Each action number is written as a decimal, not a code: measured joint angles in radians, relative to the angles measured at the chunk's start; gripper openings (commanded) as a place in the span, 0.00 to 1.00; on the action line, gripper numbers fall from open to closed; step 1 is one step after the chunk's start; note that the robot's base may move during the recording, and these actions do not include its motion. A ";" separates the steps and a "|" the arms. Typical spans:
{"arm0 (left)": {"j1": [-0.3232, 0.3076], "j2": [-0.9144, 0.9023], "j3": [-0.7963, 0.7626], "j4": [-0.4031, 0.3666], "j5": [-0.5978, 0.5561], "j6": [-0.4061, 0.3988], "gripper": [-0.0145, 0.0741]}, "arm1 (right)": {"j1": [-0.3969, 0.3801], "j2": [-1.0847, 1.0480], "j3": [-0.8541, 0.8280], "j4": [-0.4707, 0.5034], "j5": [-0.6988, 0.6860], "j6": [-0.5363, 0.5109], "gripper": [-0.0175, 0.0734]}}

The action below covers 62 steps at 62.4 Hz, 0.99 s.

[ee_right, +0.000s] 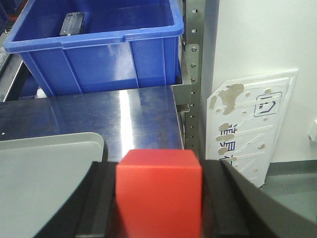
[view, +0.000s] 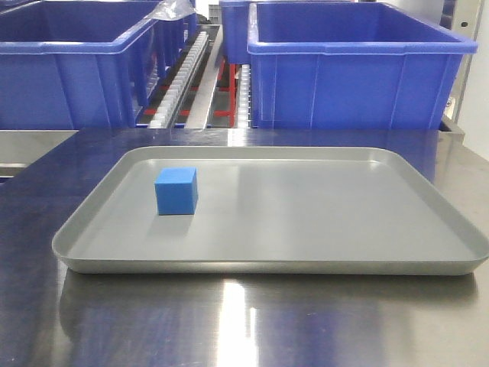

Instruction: Sort and place red and blue blocks on shelf

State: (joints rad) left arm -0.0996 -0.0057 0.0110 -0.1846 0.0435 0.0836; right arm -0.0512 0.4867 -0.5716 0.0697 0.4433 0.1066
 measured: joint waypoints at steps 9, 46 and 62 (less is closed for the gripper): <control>-0.021 0.091 -0.063 -0.037 0.012 0.000 0.30 | 0.000 0.000 0.000 0.000 0.000 0.000 0.26; -0.089 0.995 -0.851 -0.041 0.417 0.000 0.30 | 0.000 0.000 0.000 0.000 0.000 0.000 0.26; -0.089 1.006 -0.866 -0.041 0.463 0.000 0.30 | 0.000 0.000 0.000 0.000 0.000 0.000 0.26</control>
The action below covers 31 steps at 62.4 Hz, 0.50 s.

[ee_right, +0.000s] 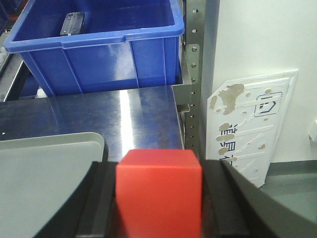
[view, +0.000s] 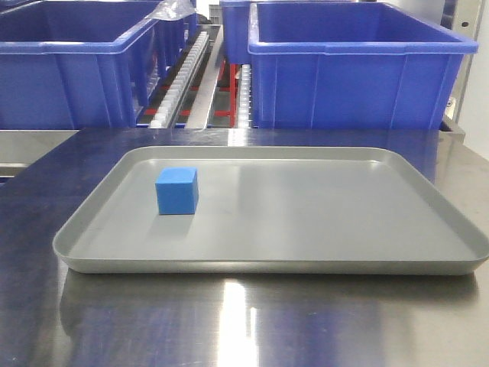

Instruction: Sort and place red and blue blocks on shelf

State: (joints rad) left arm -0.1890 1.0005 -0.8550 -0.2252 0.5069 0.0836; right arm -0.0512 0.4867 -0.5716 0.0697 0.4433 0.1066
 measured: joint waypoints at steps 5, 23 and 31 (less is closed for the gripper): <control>0.000 0.000 -0.001 0.000 0.000 0.000 0.30 | 0.000 0.000 0.000 0.000 0.000 0.000 0.26; 0.000 0.010 -0.002 0.000 0.001 0.000 0.30 | 0.000 0.000 0.000 0.000 0.000 0.000 0.26; 0.000 0.010 -0.002 0.000 0.002 0.000 0.30 | 0.000 0.000 0.000 0.000 0.000 0.000 0.26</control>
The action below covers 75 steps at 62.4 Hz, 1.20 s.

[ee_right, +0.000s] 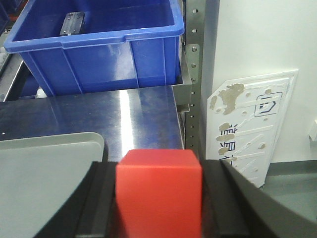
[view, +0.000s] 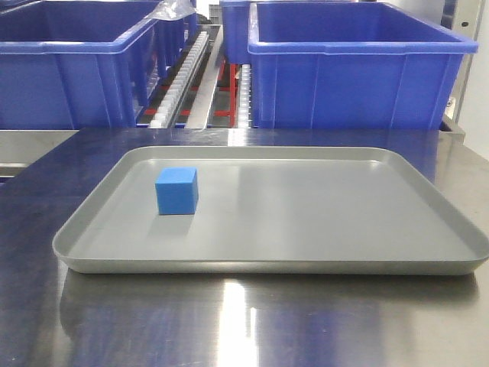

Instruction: Sort and place red and blue blocks on shelf

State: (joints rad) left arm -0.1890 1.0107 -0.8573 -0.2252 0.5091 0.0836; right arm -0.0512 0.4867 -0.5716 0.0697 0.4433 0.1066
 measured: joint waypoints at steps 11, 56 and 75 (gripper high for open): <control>0.000 0.000 0.000 0.000 0.015 0.000 0.41 | 0.000 0.000 0.000 0.000 0.000 0.000 0.26; -0.160 0.341 -0.233 -0.098 0.153 -0.053 0.80 | 0.000 0.000 0.000 0.000 0.000 0.000 0.26; -0.309 0.530 -0.336 0.025 0.160 -0.195 0.80 | 0.000 0.000 0.000 0.000 0.000 0.000 0.26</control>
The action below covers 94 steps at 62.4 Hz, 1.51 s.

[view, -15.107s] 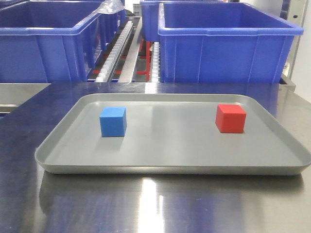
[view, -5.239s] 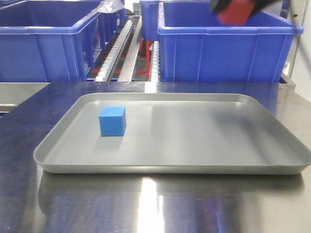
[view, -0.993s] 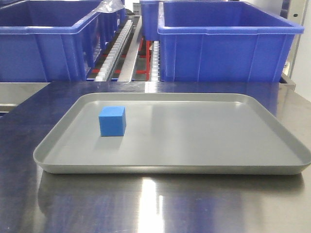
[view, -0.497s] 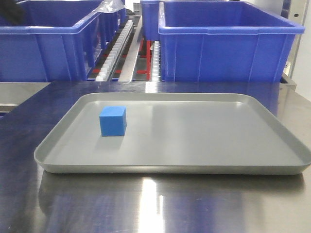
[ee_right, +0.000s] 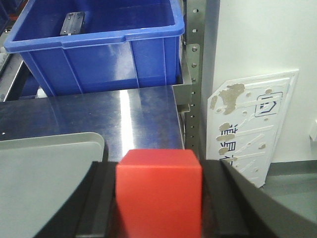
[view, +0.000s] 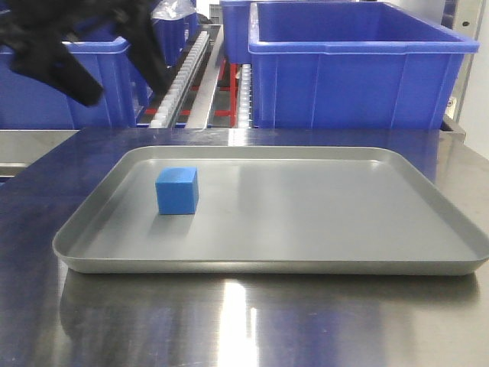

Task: Sort and place red and blue blocks on shelf
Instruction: 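Lower the left gripper over the blue cube and close on it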

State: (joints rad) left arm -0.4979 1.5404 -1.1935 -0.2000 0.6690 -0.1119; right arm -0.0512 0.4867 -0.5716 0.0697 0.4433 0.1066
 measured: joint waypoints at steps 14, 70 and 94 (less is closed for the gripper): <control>-0.060 0.080 -0.024 0.069 0.001 -0.089 0.80 | 0.000 0.000 0.000 0.000 0.000 0.000 0.26; -0.144 0.217 -0.029 0.237 -0.010 -0.290 0.76 | 0.000 0.000 0.000 0.000 0.000 0.000 0.26; -0.144 0.268 -0.090 0.239 -0.008 -0.295 0.76 | 0.000 0.000 0.000 0.000 0.000 0.000 0.26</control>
State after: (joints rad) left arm -0.6420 1.8082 -1.2835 0.0389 0.6611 -0.4069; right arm -0.0512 0.4867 -0.5716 0.0697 0.4433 0.1066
